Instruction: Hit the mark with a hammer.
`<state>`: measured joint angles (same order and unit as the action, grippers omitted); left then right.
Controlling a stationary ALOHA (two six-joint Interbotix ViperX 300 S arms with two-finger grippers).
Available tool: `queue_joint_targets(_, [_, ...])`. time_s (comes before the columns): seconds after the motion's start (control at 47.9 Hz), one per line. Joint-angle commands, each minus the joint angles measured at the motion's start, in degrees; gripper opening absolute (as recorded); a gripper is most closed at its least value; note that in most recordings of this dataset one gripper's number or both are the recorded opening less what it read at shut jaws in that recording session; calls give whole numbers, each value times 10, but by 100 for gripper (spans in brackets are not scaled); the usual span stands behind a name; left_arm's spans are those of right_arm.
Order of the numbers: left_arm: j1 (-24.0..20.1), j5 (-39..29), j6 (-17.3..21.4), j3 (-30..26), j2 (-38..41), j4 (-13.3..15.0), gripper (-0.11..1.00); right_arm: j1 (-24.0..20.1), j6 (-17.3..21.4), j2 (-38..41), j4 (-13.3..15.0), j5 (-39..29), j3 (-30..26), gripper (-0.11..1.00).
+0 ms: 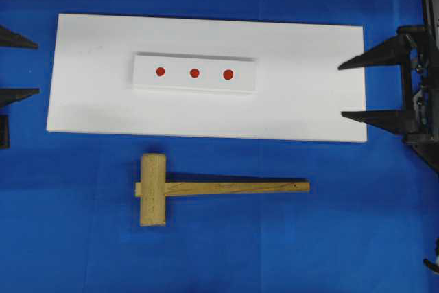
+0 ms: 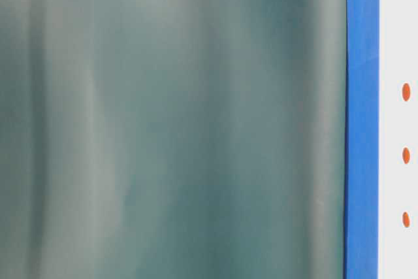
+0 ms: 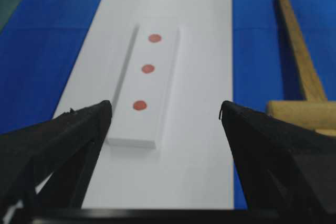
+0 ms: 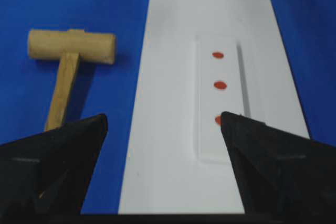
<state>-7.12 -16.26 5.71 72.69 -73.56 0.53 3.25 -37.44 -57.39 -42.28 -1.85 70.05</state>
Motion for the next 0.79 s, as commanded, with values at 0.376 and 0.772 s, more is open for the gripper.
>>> queue_joint_targets(0.376, [25,19,0,34,-5,1,79,0,5,-76,-23,84,104,80])
queue_joint_targets(0.772, [25,23,-1,42,-5,0,77,-3,5,-73,-23,84,105,80])
